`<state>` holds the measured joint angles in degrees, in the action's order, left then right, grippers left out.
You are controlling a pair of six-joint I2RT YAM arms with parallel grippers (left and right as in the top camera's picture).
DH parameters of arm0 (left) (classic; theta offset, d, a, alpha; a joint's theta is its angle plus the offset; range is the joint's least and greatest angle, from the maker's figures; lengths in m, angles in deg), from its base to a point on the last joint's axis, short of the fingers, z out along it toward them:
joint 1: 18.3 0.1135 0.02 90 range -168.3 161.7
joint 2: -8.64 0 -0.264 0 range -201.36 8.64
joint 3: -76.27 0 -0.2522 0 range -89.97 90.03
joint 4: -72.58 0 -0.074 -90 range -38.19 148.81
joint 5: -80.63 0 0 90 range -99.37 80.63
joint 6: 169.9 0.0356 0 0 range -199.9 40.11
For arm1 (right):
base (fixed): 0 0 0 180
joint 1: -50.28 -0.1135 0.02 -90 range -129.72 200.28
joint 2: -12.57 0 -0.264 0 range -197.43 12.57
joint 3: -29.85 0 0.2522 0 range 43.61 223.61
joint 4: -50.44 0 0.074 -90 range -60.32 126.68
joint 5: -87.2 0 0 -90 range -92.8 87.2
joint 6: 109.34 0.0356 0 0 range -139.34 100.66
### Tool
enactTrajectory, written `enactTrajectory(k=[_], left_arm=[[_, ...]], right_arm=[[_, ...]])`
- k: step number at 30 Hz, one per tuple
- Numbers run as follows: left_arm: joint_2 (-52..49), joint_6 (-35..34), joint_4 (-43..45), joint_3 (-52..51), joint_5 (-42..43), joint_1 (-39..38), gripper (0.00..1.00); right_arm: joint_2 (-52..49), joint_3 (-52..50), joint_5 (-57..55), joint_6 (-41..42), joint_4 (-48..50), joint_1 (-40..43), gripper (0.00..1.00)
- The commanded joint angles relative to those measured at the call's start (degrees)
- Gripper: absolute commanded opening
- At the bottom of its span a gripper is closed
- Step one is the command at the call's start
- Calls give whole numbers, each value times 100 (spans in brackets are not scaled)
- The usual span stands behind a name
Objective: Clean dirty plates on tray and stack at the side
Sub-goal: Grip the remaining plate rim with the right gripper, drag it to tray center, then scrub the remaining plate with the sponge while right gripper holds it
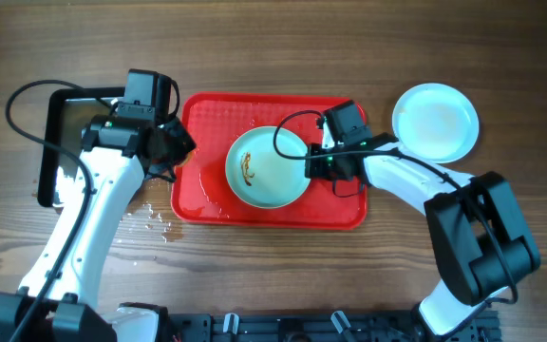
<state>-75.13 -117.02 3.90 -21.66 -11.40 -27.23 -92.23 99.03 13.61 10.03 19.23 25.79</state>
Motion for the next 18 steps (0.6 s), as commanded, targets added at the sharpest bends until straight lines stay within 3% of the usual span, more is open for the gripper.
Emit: enactTrajectory(k=[1, 4, 10, 14, 18], left_arm=[[-380, 262, 481, -273, 1001, 2, 4], [-876, 520, 1220, -529, 1919, -315, 4], [-1611, 505, 2057, -533, 1845, -1569, 4], [-1950, 463, 2367, -533, 1808, -1880, 4], [-2216, 455, 2389, -533, 1226, -2063, 4]], right_arm=[[-118, -74, -286, 105, 208, -85, 4], [-120, -74, -289, 109, 221, -85, 4], [-120, -74, -286, 127, 140, -85, 4], [-120, -74, -289, 122, 59, -85, 4], [-120, -74, -289, 122, 57, -85, 4]])
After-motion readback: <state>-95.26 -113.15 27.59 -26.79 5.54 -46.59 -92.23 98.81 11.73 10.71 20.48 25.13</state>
